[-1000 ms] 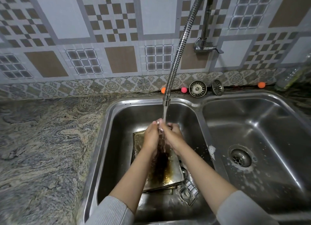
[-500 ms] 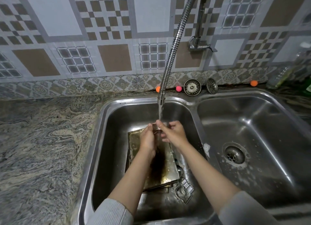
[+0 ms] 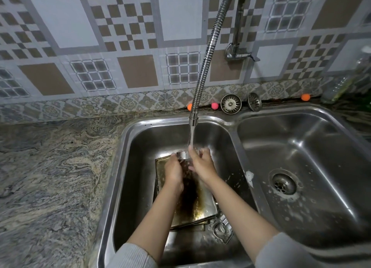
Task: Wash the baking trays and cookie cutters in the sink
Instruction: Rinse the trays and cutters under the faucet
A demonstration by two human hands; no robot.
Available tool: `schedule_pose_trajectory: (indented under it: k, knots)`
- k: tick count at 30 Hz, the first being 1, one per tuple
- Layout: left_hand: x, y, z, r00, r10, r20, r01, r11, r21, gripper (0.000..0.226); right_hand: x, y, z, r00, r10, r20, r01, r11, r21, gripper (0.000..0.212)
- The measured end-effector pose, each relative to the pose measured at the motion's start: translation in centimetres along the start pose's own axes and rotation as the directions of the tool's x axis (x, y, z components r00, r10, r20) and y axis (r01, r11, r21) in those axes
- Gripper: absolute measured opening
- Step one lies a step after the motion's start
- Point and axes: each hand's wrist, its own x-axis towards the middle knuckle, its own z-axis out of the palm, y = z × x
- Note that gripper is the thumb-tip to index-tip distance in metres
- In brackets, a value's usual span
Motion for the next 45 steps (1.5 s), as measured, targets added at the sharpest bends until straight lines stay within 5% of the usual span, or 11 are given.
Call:
schedule_pose_trajectory:
  k: [5, 11, 20, 26, 31, 34, 38, 45]
  knots:
    - [-1.7, -0.4, 0.3, 0.979, 0.114, 0.167, -0.129, 0.988, 0.085, 0.039, -1.0, 0.3, -3.1, 0.992, -0.117, -0.042, 0.120, 0.989, 0.083, 0.033]
    - [-2.2, -0.6, 0.4, 0.915, 0.315, 0.253, -0.383, 0.877, 0.291, 0.033, -1.1, 0.0, -3.3, 0.991, -0.088, 0.105, 0.049, 0.944, 0.327, 0.035]
    - [-1.8, 0.2, -0.9, 0.867, 0.381, 0.322, -0.485, 0.796, 0.362, 0.050, -0.8, -1.8, -2.6, 0.964, -0.031, 0.263, 0.024, 0.999, 0.033, 0.033]
    - [-1.9, -1.0, 0.6, 0.841, 0.375, 0.390, -0.529, 0.723, 0.445, 0.047, -1.8, -4.4, -7.3, 0.990, -0.077, 0.122, 0.083, 0.996, -0.042, 0.025]
    - [-1.0, -1.6, 2.1, 0.885, 0.331, 0.328, -0.459, 0.735, 0.499, 0.040, -1.8, -4.3, -18.8, 0.969, -0.032, -0.243, -0.029, 0.970, -0.243, 0.031]
    - [-0.1, -2.2, 2.2, 0.903, 0.309, 0.297, -0.424, 0.753, 0.503, 0.040, -2.3, -2.1, -25.1, 0.932, 0.038, -0.361, -0.226, 0.839, -0.496, 0.010]
    - [0.1, -3.1, 1.9, 0.920, 0.286, 0.269, -0.389, 0.754, 0.528, 0.035, -2.6, 2.9, -27.7, 0.892, 0.325, -0.315, -0.450, 0.567, -0.690, 0.025]
    - [0.3, -3.6, 0.8, 0.918, 0.277, 0.285, -0.392, 0.753, 0.528, 0.034, -2.2, 5.4, -26.9, 0.879, 0.417, -0.232, -0.414, 0.424, -0.806, 0.026]
